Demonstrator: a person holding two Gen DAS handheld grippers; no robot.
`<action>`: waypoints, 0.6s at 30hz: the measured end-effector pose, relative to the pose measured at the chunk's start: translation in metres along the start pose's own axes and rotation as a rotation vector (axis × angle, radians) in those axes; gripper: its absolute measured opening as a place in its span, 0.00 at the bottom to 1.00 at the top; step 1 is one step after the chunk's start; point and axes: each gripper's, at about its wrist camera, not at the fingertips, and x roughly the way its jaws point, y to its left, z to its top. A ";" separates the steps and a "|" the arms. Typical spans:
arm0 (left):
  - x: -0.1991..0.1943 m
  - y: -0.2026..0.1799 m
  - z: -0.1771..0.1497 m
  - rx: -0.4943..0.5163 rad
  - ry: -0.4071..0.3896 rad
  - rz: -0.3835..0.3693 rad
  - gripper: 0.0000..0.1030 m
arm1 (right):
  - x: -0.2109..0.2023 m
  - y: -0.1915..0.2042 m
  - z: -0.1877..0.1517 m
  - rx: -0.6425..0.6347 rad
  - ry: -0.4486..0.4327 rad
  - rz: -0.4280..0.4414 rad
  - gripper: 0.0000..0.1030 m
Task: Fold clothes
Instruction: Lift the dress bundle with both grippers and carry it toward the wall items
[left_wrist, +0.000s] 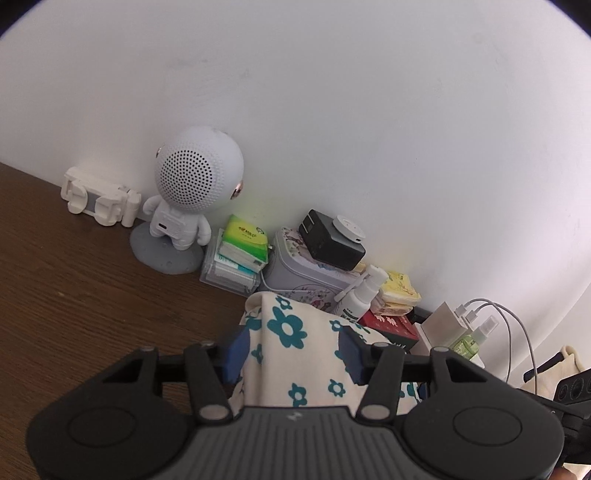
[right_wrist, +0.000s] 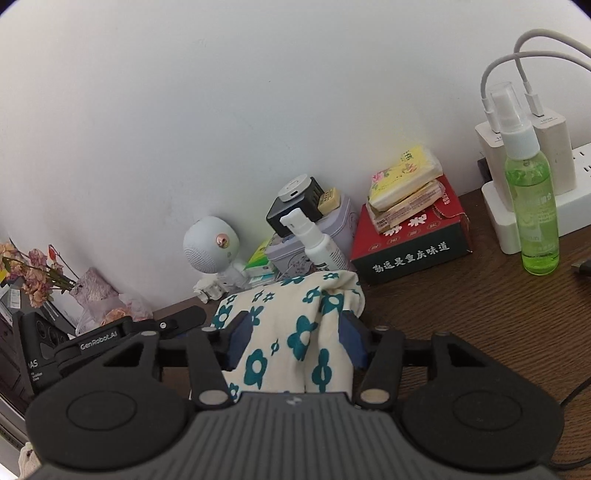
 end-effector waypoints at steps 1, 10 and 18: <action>0.002 0.000 -0.001 -0.002 0.006 0.002 0.48 | 0.003 0.003 -0.002 -0.004 0.017 -0.012 0.47; 0.019 0.006 -0.011 -0.040 0.052 -0.039 0.47 | 0.029 -0.017 -0.018 0.157 0.060 0.035 0.40; 0.023 0.006 -0.015 -0.040 0.072 -0.072 0.47 | 0.038 -0.023 -0.026 0.240 0.060 0.081 0.48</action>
